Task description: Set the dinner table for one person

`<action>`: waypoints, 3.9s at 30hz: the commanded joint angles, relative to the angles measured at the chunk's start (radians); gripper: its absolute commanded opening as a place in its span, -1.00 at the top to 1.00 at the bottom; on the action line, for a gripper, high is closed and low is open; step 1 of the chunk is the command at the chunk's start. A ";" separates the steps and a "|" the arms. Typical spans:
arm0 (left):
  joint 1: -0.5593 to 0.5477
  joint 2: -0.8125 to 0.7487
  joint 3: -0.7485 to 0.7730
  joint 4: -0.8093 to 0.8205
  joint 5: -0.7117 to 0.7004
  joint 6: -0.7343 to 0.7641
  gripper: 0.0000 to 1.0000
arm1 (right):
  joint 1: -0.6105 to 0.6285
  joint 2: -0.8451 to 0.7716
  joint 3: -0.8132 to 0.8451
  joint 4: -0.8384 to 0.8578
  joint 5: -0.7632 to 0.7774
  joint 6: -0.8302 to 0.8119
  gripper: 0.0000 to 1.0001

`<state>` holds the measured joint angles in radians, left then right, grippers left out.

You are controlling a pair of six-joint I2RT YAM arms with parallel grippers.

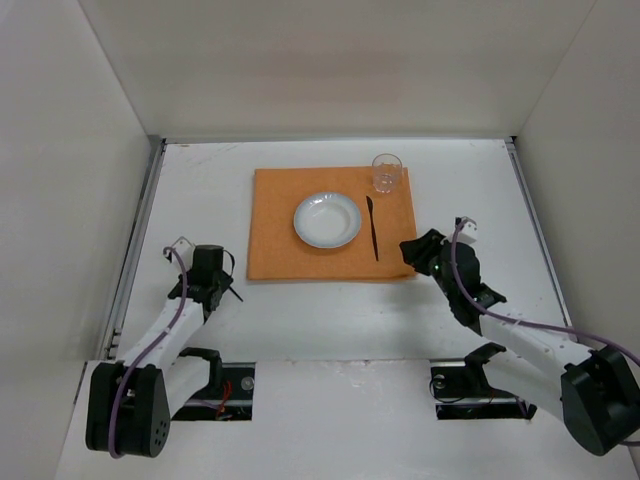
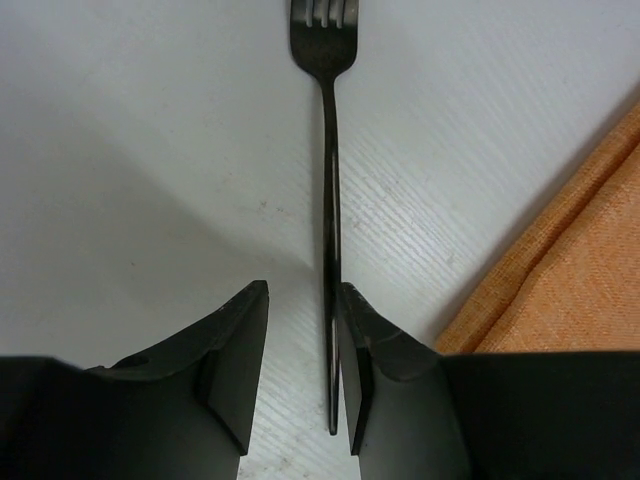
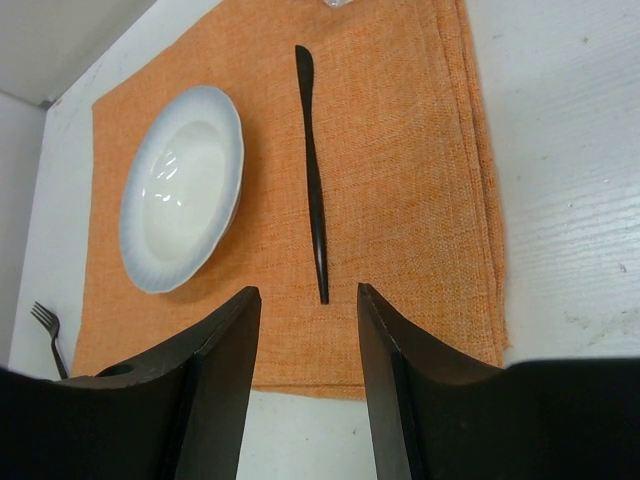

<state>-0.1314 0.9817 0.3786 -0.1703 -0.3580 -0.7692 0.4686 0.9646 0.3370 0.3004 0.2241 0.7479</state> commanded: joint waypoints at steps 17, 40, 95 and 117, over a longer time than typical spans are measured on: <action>0.017 0.143 0.016 0.084 0.039 0.027 0.68 | 0.028 0.028 0.054 0.060 -0.006 -0.027 0.01; -0.461 0.336 0.514 -0.077 -0.038 0.284 0.92 | 0.028 -0.010 0.039 0.060 -0.002 -0.025 -0.05; -0.366 0.240 0.453 0.040 -0.059 0.237 0.01 | 0.028 0.023 0.045 0.068 0.014 -0.030 -0.37; 0.075 -0.351 -0.007 -0.118 0.102 -0.041 -0.07 | 0.017 -0.056 -0.006 0.075 0.104 0.002 -0.18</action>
<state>-0.0624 0.6113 0.3832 -0.3317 -0.3176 -0.7887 0.4858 0.9283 0.3424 0.3080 0.2878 0.7486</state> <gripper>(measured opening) 0.537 0.576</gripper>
